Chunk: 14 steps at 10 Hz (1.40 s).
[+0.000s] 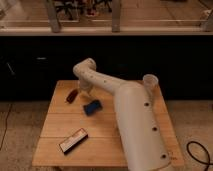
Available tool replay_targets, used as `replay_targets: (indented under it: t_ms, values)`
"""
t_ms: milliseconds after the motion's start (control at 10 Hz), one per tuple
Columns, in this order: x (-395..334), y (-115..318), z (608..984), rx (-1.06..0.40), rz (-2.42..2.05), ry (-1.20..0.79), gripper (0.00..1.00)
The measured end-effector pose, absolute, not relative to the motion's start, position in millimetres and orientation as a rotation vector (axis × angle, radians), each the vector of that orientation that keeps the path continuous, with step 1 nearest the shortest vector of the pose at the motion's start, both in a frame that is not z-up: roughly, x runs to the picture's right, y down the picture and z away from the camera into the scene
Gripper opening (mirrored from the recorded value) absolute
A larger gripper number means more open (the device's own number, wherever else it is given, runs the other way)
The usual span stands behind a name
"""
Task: Drag the pepper across the table
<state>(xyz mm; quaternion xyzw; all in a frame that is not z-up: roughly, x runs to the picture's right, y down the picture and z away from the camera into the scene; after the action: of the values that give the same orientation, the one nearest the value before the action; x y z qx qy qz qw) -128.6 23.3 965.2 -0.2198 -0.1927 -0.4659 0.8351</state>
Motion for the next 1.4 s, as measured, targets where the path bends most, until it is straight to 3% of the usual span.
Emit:
replay_targets:
  t_ms: [1400]
  values:
    - [-184.1,14.9,962.1,-0.482,-0.999,-0.434,0.80]
